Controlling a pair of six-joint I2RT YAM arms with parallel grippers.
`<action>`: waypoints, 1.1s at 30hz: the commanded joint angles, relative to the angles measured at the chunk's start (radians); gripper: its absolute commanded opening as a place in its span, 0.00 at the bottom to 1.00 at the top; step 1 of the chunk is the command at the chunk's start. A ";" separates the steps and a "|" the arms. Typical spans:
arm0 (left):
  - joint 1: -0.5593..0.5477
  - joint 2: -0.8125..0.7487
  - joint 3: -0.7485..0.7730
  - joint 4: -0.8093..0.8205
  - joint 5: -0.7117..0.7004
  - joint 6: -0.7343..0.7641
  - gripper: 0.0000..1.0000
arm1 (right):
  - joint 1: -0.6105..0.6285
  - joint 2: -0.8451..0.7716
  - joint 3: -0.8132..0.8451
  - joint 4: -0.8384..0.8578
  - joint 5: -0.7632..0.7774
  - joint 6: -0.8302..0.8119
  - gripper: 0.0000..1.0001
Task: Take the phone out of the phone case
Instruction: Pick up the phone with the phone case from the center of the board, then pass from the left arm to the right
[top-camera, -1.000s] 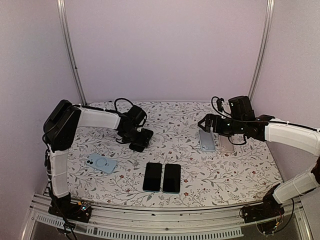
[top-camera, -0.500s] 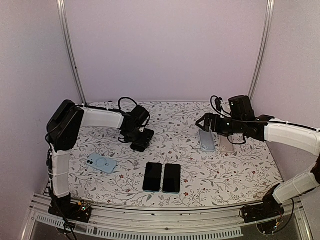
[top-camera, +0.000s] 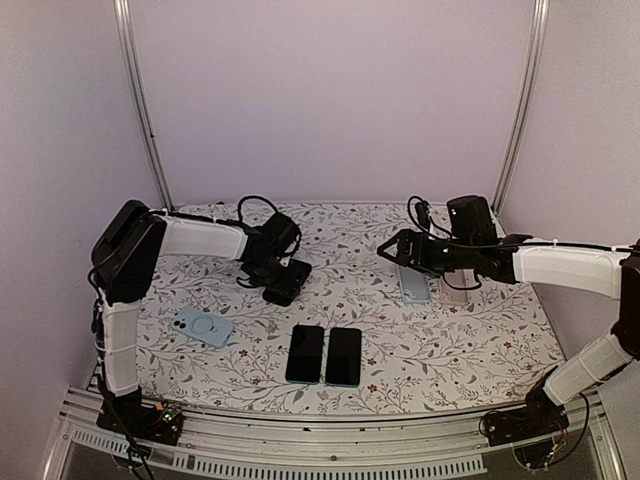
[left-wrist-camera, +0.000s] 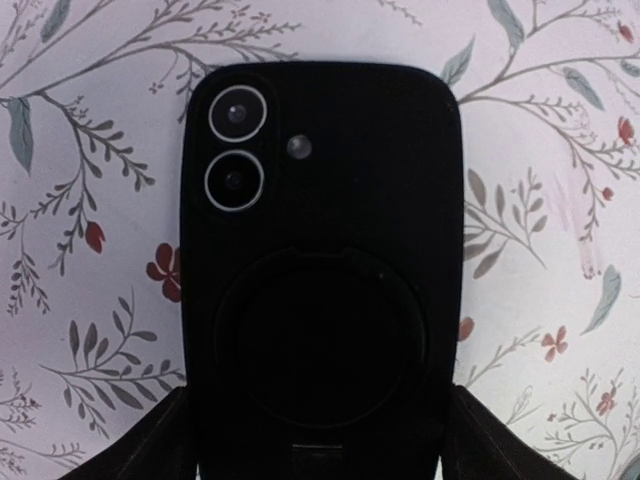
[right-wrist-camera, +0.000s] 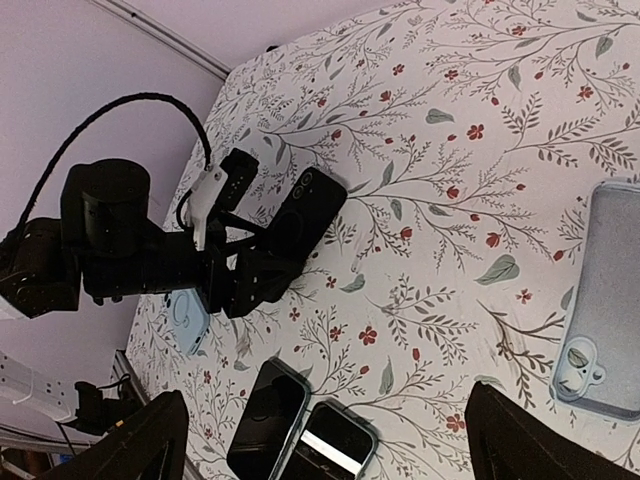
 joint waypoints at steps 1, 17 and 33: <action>-0.043 -0.084 -0.024 0.059 0.022 0.015 0.41 | 0.012 0.051 -0.007 0.116 -0.090 0.046 0.99; -0.168 -0.216 -0.070 0.210 0.034 0.076 0.40 | 0.027 0.208 0.030 0.253 -0.191 0.144 0.98; -0.324 -0.257 -0.034 0.289 0.028 0.146 0.41 | 0.026 0.237 0.024 0.335 -0.226 0.233 0.91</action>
